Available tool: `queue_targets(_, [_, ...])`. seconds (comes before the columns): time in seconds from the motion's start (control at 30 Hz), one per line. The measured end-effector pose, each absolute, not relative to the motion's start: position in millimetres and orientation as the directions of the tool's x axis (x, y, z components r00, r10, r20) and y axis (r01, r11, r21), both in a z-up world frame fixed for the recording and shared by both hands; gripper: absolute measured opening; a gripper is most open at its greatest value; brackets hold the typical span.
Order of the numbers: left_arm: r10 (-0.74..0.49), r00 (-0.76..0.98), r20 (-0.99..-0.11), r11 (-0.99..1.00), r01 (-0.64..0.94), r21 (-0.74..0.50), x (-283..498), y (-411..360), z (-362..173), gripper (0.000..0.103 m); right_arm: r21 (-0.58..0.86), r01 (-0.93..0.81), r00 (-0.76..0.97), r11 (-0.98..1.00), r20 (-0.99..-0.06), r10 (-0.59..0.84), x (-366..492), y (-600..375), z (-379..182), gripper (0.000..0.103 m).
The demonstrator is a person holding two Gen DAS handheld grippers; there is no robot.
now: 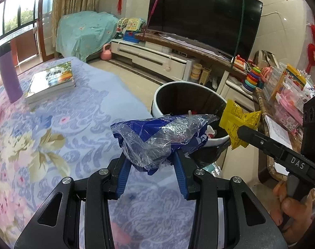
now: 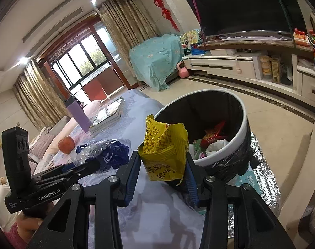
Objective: Collect trash
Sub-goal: 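Carry the blue plastic wrapper and yellow bag over the bin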
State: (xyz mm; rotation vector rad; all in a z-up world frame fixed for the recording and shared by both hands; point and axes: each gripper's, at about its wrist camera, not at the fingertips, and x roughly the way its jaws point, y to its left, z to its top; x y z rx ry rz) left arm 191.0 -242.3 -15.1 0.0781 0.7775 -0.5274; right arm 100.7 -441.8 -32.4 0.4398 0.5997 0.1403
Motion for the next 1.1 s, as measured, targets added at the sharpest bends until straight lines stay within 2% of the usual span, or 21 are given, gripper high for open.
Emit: queue_targets(1.1, [-0.411,0.578,-0.705,0.844,0.533,-0.056,234.6,-306.2,-10.8,0.038,0.417,0.053,0.796,0.907,-0.566,0.213,145.2,-480.2,-25.0,0.042])
